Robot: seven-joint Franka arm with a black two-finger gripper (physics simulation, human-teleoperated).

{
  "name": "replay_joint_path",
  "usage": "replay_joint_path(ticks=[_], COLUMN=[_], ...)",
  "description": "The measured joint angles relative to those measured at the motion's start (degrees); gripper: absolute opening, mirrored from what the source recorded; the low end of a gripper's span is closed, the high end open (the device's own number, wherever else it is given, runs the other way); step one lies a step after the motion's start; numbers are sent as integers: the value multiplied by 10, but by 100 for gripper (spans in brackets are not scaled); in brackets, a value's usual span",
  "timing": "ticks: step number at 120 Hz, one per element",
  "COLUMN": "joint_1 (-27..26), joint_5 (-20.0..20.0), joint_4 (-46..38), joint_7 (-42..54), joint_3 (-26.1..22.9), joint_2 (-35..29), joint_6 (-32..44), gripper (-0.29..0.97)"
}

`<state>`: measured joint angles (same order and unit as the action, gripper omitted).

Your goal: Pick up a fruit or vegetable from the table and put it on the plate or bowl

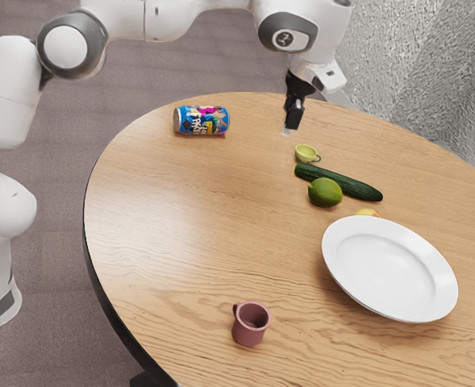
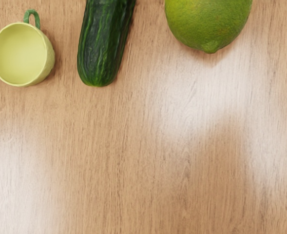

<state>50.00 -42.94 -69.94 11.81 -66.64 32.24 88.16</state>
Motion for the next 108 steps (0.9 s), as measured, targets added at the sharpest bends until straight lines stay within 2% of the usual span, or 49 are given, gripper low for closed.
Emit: replay_joint_path(ticks=[14,32,48,61,75,94,108], joint_1=[0,10,12,12,12,16,11], joint_5=[-79,-139,-191,-211,-220,-237,-245], joint_4=[14,23,25,24,25,25,25], joint_7=[14,25,33,38,41,43,44], joint_3=[-51,-77,-120,-151,-173,-180,-174], joint_2=[52,113,165,188,199,239,214], joint_6=[14,41,72,80,57,32,22], gripper=[68,68,68,68,68,68,68])
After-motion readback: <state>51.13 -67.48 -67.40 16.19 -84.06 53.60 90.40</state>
